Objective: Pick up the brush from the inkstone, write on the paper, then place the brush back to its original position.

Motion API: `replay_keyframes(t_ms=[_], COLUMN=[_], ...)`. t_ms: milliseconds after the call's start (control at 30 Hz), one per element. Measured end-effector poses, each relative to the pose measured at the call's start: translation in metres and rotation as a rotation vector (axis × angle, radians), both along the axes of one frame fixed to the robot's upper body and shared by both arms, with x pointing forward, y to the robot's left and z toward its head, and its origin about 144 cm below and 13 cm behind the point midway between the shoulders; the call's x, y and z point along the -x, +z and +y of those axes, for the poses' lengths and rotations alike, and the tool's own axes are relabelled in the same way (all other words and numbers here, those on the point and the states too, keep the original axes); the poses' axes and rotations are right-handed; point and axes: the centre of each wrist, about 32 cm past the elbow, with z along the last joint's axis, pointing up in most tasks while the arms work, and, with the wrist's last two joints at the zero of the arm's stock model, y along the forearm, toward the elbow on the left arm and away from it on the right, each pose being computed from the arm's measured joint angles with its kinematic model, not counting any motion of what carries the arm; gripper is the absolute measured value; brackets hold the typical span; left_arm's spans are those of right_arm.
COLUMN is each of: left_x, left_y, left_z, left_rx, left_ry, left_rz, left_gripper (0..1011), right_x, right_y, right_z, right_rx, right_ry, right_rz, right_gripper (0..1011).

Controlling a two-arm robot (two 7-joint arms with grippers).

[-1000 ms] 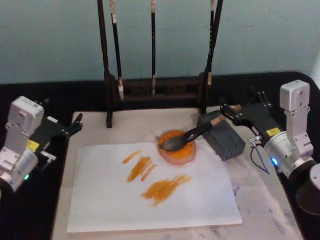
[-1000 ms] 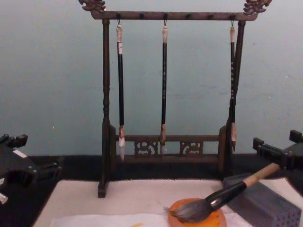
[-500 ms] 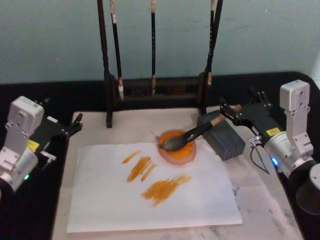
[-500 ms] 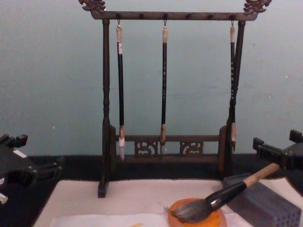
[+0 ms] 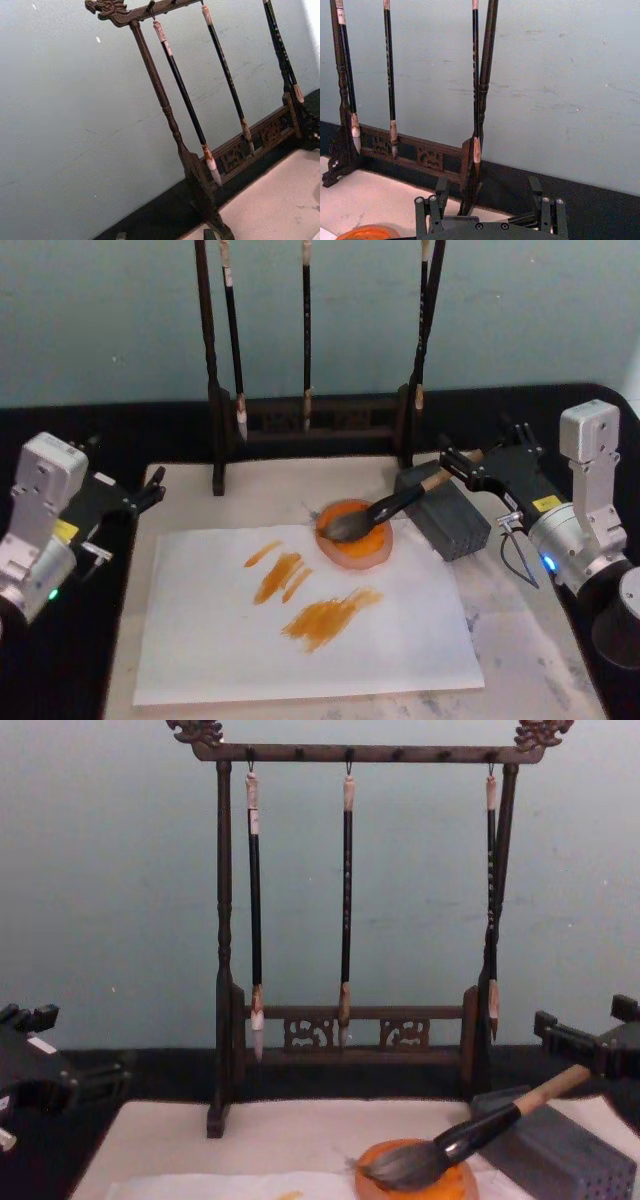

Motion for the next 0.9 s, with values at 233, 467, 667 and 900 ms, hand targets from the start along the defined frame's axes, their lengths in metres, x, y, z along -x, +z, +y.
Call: replay_keyframes(t_ms=[233,467,667,900], left_x=[0.0000,0.0000,0.0000,0.0000], left_y=[0.0000,0.0000,0.0000,0.0000], left_z=[0.0000,0.0000,0.0000,0.0000], left_rx=[0.000,0.000,0.000,0.000], left_ry=[0.000,0.000,0.000,0.000], left_rz=[0.000,0.000,0.000,0.000], left_gripper=[1001,1001,1001,1001], right_x=[0.0000,0.0000,0.0000,0.0000], right_y=[0.0000,0.0000,0.0000,0.0000], right_z=[0.0000,0.0000,0.0000,0.0000], right_rx=[0.000,0.000,0.000,0.000], right_ry=[0.000,0.000,0.000,0.000], right_rz=[0.000,0.000,0.000,0.000], right_gripper=[1000,1000,1000,1000])
